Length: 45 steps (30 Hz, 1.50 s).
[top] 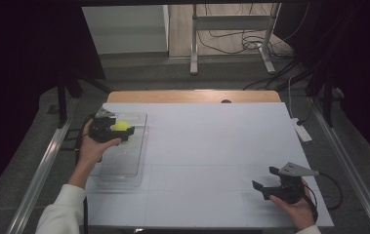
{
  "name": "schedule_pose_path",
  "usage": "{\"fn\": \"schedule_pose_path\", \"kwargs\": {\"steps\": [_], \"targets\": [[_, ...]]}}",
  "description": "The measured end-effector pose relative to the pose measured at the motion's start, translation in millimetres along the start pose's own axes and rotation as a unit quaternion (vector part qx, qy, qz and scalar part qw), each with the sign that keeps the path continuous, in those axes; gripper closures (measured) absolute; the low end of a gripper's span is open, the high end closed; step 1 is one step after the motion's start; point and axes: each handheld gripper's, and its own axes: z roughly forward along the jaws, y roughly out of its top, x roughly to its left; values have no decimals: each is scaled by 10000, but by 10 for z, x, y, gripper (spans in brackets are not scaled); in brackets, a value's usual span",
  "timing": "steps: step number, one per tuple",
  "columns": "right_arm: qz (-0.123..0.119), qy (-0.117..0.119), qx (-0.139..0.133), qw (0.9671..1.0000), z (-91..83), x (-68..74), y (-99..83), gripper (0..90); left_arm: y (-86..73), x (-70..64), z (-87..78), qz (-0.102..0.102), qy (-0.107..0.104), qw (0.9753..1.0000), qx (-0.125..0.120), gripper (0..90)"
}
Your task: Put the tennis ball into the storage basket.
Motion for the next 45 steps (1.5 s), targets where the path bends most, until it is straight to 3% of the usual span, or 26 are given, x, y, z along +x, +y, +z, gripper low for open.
{"fn": "schedule_pose_path", "kwargs": {"steps": [9,16,27,45], "targets": [[-10,-64,2,10000,-8,3,6,94,-75,-117,-145,-133,-306,9991,-259,121],[-44,-95,45,9999,11,23,13,93,-249,-279,-289,-9,-629,9968,-485,119],[-62,-98,36,9999,10,23,23,93,-492,-523,-341,122,-940,9939,-568,113],[-90,-70,-13,9999,-4,43,31,93,-836,-711,-429,243,-1156,9910,-636,113]]}}
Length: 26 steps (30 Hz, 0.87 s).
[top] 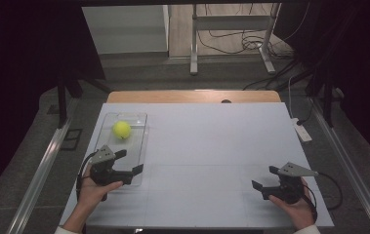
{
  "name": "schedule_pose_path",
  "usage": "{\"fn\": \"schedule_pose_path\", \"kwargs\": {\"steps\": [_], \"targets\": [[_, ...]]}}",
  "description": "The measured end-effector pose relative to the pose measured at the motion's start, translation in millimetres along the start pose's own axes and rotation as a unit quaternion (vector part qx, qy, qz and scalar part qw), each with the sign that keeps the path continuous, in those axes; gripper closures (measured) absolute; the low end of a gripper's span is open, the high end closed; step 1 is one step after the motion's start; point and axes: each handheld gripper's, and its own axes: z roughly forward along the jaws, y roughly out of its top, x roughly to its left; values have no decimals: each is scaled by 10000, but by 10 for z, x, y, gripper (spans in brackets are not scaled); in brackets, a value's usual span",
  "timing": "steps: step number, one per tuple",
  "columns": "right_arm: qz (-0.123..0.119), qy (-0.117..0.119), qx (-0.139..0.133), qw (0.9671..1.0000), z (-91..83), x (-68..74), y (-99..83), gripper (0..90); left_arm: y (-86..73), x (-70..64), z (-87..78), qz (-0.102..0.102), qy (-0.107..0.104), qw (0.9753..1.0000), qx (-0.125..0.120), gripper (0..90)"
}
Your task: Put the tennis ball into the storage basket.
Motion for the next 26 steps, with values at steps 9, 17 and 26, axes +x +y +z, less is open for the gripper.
{"fn": "schedule_pose_path", "kwargs": {"steps": [9,17,26], "targets": [[-83,94,-206,9997,-44,55,34,96,-98,-90,-34,167,19,9998,-49,113],[-50,228,-328,9992,-75,70,45,93,-148,-104,-7,258,61,9996,2,113],[-56,232,-361,9991,-87,71,54,90,-180,-100,-23,218,59,9997,-3,112]]}}
